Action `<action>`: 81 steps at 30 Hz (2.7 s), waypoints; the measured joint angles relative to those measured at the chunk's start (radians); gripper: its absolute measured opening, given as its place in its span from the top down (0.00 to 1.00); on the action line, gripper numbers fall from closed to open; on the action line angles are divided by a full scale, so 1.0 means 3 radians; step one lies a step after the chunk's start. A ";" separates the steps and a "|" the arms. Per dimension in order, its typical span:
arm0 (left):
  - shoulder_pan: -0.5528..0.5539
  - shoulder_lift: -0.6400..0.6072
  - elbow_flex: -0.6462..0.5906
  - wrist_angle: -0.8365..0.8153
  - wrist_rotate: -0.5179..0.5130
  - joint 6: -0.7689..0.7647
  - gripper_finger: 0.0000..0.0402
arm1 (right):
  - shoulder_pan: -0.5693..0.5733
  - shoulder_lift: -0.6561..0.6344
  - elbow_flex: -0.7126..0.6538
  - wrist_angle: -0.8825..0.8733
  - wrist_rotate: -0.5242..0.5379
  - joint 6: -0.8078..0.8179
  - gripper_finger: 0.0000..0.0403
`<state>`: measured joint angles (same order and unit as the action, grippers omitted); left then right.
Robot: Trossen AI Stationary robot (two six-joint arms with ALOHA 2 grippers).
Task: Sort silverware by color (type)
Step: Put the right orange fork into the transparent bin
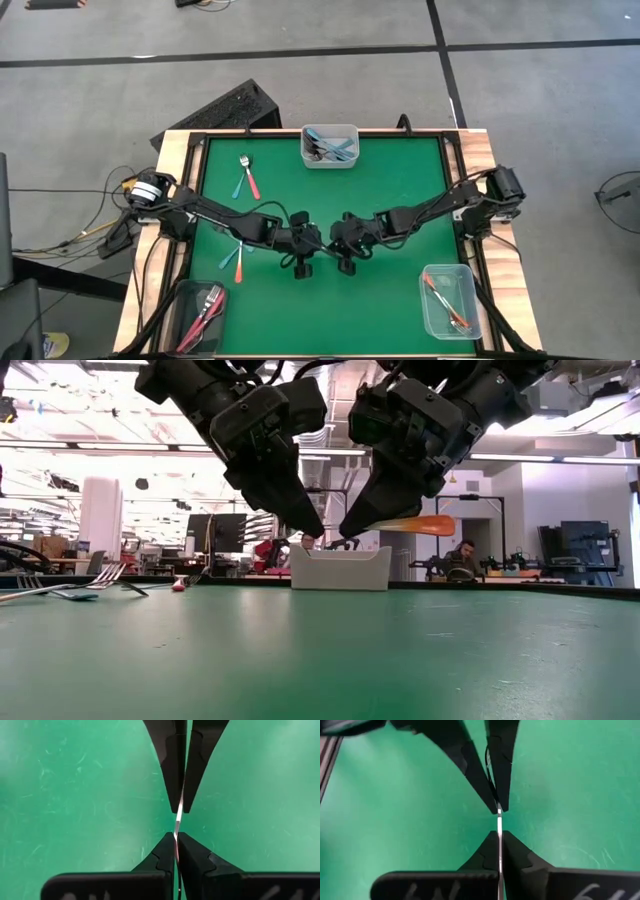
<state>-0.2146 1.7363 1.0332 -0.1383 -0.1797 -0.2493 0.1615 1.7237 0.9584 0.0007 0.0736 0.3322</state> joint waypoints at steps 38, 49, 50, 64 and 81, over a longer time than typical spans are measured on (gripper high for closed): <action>0.0154 -0.0668 -0.0011 0.0302 -0.0843 0.0614 0.67 | 0.3467 -0.1329 -0.0149 -0.4302 0.1842 0.5661 0.97; 0.0161 -0.0666 -0.0011 0.0345 -0.0826 0.0588 0.67 | 0.3879 -0.1270 0.0168 -0.4371 0.1365 0.5775 0.97; 0.0161 -0.0666 -0.0011 0.0345 -0.0826 0.0587 0.67 | 0.3908 -0.1270 0.0182 -0.4348 0.1364 0.5774 0.97; 0.0170 -0.0665 -0.0011 0.0349 -0.0822 0.0584 0.67 | 0.3934 -0.0659 0.0186 -0.3744 0.1091 0.5972 0.82; 0.0172 -0.0664 -0.0011 0.0383 -0.0817 0.0581 0.67 | 0.3623 -0.0622 0.0186 -0.3579 0.0985 0.5761 0.57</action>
<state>-0.1631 1.5372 1.0298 -0.0233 -0.4248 -0.0750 1.2483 1.5372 1.0142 -1.0729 0.3691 2.0607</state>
